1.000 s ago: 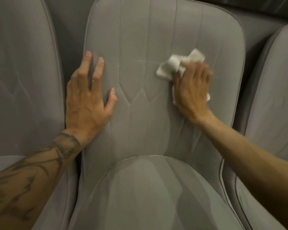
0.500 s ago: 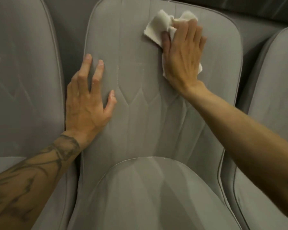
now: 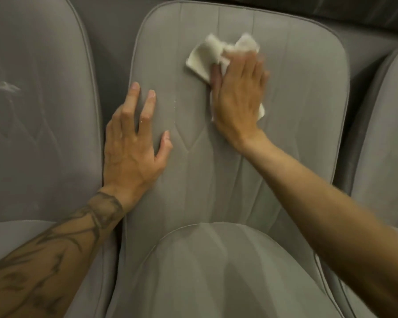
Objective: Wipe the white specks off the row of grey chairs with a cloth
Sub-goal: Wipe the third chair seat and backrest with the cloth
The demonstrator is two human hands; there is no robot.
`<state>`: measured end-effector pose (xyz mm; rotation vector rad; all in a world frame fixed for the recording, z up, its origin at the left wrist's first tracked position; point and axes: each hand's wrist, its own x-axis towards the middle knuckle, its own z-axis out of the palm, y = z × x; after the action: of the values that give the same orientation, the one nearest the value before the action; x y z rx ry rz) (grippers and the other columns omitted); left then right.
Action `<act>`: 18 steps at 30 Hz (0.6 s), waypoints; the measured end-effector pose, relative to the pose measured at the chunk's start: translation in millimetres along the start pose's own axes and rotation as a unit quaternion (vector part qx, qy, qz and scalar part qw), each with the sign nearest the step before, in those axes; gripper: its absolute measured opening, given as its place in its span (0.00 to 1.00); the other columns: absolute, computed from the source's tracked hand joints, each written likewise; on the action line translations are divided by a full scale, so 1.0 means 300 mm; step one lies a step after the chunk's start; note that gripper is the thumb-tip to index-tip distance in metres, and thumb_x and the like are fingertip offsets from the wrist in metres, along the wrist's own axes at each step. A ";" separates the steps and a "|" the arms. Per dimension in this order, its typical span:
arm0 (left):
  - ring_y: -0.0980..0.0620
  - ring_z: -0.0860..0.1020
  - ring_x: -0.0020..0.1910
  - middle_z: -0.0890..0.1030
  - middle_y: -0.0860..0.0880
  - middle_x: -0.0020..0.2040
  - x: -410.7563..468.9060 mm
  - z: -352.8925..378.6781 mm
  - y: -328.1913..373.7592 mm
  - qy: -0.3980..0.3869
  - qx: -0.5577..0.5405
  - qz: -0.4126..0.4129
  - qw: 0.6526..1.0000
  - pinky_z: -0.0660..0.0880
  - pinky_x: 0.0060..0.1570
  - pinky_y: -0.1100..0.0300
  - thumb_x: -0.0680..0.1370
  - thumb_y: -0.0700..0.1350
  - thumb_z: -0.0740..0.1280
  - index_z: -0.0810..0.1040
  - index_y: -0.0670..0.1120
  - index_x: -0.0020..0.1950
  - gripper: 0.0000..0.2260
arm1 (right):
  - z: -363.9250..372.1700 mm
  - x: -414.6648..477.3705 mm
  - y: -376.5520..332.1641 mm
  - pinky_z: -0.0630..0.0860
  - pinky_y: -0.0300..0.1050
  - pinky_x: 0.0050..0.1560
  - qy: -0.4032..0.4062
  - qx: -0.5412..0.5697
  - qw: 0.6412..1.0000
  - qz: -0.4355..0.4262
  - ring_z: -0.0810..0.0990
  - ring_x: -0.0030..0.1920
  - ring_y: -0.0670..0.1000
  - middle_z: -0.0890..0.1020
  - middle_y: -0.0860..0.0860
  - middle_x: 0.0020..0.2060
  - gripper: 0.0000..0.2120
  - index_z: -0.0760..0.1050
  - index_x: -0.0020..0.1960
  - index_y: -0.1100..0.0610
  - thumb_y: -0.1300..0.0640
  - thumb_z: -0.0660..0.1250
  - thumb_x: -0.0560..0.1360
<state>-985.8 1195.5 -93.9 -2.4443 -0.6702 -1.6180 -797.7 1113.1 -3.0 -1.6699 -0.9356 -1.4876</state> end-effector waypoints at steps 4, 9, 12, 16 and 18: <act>0.37 0.67 0.75 0.59 0.39 0.83 0.002 -0.005 0.002 -0.003 0.000 0.001 1.000 0.70 0.70 0.42 0.82 0.51 0.65 0.60 0.45 0.83 0.31 | -0.094 -0.241 -0.012 0.65 0.52 0.48 -0.149 0.058 0.972 -0.174 0.71 0.47 0.58 0.79 0.58 0.48 0.09 0.72 0.56 0.57 0.51 0.63 0.81; 0.36 0.68 0.74 0.60 0.39 0.82 0.005 -0.006 0.001 0.000 -0.005 0.002 1.000 0.69 0.70 0.42 0.82 0.51 0.65 0.61 0.44 0.83 0.31 | -0.036 0.039 0.099 0.63 0.51 0.49 -0.063 0.015 0.985 -0.158 0.71 0.49 0.57 0.78 0.59 0.50 0.10 0.71 0.58 0.55 0.50 0.59 0.83; 0.36 0.68 0.74 0.60 0.39 0.82 0.004 -0.002 0.002 -0.004 -0.008 0.003 1.000 0.69 0.71 0.42 0.82 0.51 0.64 0.61 0.44 0.83 0.31 | -0.004 0.068 0.047 0.66 0.50 0.51 -0.013 -0.017 1.000 -0.006 0.72 0.51 0.55 0.79 0.58 0.53 0.14 0.76 0.58 0.58 0.48 0.59 0.83; 0.35 0.67 0.75 0.60 0.38 0.82 0.005 -0.005 -0.002 0.002 -0.007 0.006 1.000 0.68 0.72 0.42 0.82 0.49 0.63 0.61 0.44 0.83 0.30 | -0.056 -0.175 -0.048 0.68 0.54 0.50 -0.111 0.044 0.988 -0.097 0.75 0.49 0.61 0.80 0.60 0.51 0.11 0.76 0.57 0.59 0.52 0.62 0.82; 0.36 0.67 0.76 0.60 0.39 0.83 0.003 -0.008 0.003 0.000 -0.011 0.002 1.000 0.67 0.73 0.42 0.82 0.49 0.63 0.61 0.44 0.83 0.29 | -0.090 -0.203 -0.023 0.66 0.52 0.48 -0.150 0.066 0.969 -0.185 0.73 0.47 0.58 0.80 0.58 0.49 0.10 0.75 0.56 0.57 0.51 0.62 0.82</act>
<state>-987.2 1194.2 -92.0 -2.4583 -0.6511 -1.6337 -821.6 1089.1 -60.8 -1.7171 -1.5477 -1.3838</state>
